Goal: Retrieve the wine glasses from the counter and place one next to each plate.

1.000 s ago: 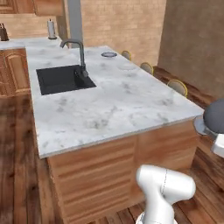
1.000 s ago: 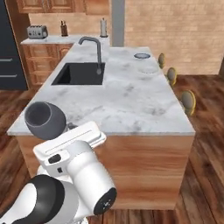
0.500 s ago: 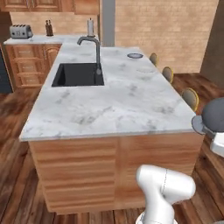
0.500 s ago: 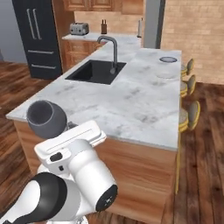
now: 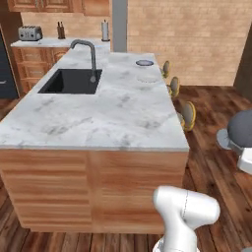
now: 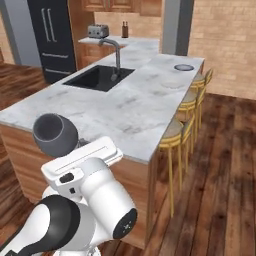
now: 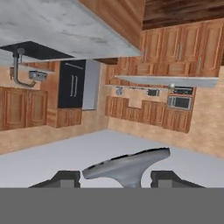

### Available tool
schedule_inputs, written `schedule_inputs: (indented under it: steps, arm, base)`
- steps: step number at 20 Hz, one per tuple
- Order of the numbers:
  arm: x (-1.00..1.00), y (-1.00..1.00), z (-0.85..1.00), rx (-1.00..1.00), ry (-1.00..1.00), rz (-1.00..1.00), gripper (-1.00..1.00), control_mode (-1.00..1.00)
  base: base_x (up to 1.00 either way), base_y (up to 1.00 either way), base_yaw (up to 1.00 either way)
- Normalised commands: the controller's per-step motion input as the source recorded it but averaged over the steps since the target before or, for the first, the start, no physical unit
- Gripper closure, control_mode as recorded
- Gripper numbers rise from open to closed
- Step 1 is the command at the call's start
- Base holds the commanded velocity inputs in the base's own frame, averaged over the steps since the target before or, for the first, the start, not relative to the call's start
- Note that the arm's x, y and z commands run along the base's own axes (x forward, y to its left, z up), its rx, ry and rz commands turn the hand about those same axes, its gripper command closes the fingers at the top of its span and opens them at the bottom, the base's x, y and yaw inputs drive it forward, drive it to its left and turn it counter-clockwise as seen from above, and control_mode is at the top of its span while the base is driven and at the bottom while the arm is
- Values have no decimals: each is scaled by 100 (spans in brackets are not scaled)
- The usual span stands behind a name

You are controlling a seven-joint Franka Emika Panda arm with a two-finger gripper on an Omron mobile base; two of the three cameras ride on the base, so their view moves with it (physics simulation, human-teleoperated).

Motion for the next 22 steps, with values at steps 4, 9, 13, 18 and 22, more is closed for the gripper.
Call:
schedule_inputs:
  steps: [4,9,13,18,22]
  arm:
    - [0,0,0,0,0,0,100,100]
    - [0,0,0,0,0,0,100,100]
    - [0,0,0,0,0,0,100,100]
    - [0,0,0,0,0,0,100,100]
    - [0,0,0,0,0,0,100,100]
  base:
    - [-5,-100,24]
    - [0,-100,39]
    - [-3,-85,71]
    - [-11,-56,85]
    - [-7,-100,51]
